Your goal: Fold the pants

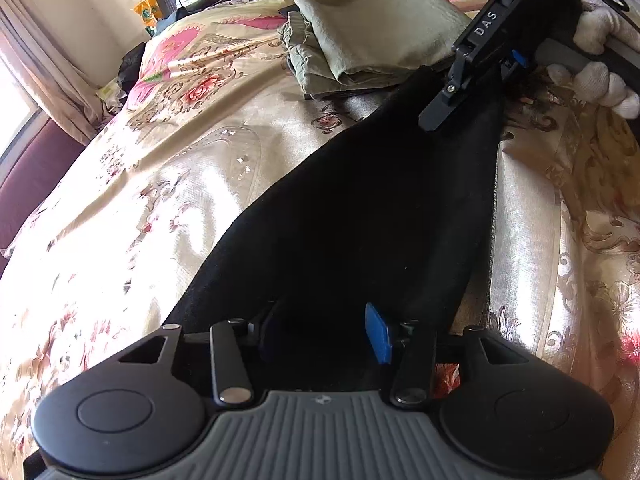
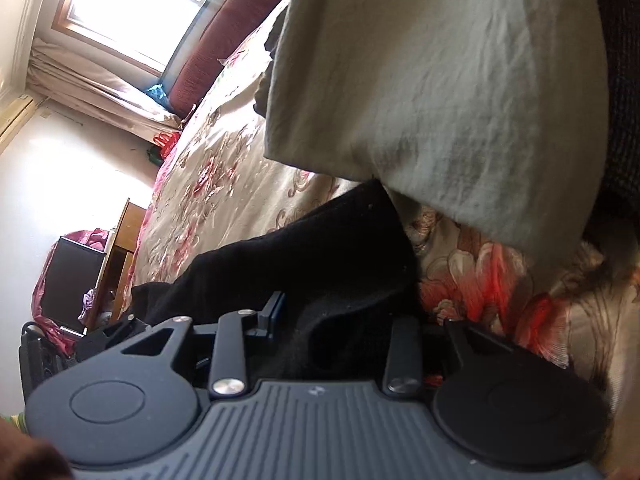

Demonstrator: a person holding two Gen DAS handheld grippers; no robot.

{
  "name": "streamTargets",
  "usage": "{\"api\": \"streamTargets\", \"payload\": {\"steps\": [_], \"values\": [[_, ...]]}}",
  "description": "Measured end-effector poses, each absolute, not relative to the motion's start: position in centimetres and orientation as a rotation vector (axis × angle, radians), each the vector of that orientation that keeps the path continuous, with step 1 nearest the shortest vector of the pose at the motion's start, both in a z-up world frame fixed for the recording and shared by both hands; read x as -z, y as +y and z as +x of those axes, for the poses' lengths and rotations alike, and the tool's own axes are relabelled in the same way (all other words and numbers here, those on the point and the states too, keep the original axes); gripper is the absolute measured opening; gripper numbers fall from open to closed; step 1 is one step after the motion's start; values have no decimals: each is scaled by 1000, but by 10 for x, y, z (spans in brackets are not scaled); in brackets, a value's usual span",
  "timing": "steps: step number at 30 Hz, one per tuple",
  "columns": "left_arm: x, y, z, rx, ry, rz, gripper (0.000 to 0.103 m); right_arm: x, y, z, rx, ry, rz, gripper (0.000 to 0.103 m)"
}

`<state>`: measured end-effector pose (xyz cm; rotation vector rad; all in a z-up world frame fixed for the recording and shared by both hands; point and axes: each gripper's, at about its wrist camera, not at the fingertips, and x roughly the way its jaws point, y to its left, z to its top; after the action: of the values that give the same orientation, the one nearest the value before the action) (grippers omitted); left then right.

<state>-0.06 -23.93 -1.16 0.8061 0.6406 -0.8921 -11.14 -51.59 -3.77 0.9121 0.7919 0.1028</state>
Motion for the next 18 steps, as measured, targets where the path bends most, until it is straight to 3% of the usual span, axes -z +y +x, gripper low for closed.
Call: {"api": "streamTargets", "payload": {"steps": [3,5,7,13,18], "values": [[12,-241,0,889,640,793,61,51,-506,-96,-169,741,1027,36],[14,-240,0,886,642,782,61,59,-497,-89,-181,704,1098,16],[15,-239,-1,881,641,769,61,58,-490,-89,-156,687,1159,9],[5,-253,-13,971,613,694,60,8,-498,-153,-41,473,1183,4],[13,-283,-17,1042,619,632,60,-14,-484,-184,37,481,1160,4]]}}
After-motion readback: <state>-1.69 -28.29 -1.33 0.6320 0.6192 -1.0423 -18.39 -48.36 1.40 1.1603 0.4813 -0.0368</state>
